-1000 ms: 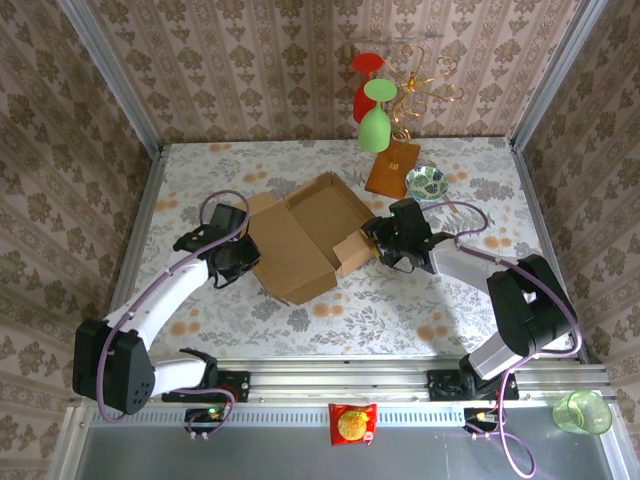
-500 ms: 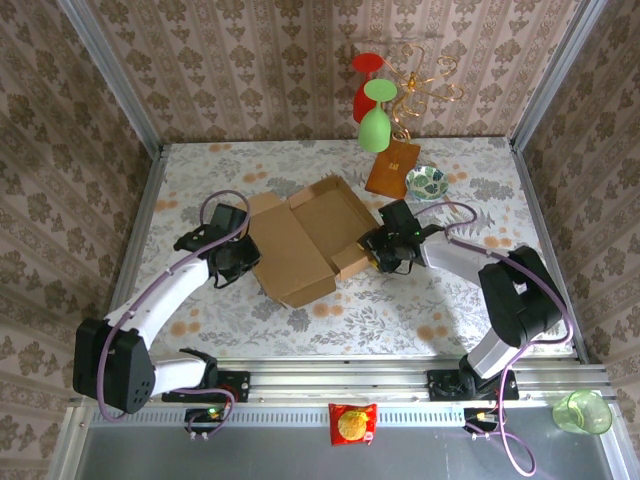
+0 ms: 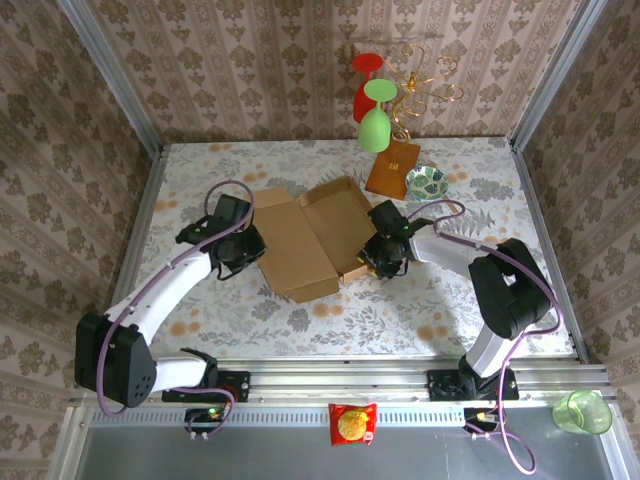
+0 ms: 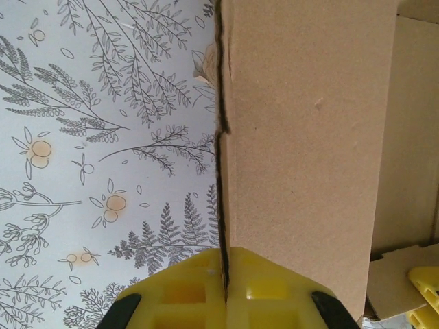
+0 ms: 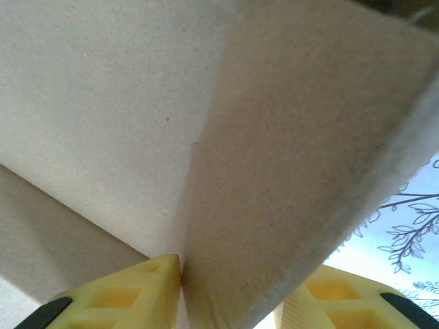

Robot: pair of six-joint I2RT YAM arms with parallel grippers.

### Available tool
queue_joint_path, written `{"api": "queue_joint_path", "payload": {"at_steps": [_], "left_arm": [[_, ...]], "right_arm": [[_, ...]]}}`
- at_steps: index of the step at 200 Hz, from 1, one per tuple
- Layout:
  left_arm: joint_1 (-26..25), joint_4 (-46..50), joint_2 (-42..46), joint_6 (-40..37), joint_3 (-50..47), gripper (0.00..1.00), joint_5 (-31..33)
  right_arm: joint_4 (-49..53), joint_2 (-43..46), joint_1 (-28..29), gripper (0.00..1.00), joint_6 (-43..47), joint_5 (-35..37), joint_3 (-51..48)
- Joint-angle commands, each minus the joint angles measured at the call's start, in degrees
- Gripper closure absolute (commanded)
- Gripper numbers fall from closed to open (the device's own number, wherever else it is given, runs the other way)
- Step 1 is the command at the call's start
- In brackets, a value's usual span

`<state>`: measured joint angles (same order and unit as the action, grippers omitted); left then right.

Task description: Fold the paper box

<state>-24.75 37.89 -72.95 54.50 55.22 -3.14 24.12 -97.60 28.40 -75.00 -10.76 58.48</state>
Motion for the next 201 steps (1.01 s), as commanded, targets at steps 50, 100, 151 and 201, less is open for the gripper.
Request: {"api": "queue_joint_path", "payload": {"at_steps": [50, 100, 151, 201], "left_arm": [[-1.0, 0.1, -2.3, 2.3, 3.7, 1.0, -2.5], [-2.8, 0.0, -2.6, 2.8, 4.4, 1.0, -2.5], [-3.4, -0.4, -3.1, 3.2, 4.7, 1.0, -2.6], [-3.9, -1.0, -3.3, 3.4, 4.4, 1.0, -2.7]], "right_arm": [[6.4, -2.8, 0.6, 0.72, 1.7, 1.4, 3.0], [11.7, -4.4, 1.1, 0.8, 2.2, 2.0, 5.3], [17.7, -8.1, 2.0, 0.87, 0.8, 3.6, 7.5], [17.4, -9.7, 2.1, 0.78, -2.0, 5.3, 8.2]]}}
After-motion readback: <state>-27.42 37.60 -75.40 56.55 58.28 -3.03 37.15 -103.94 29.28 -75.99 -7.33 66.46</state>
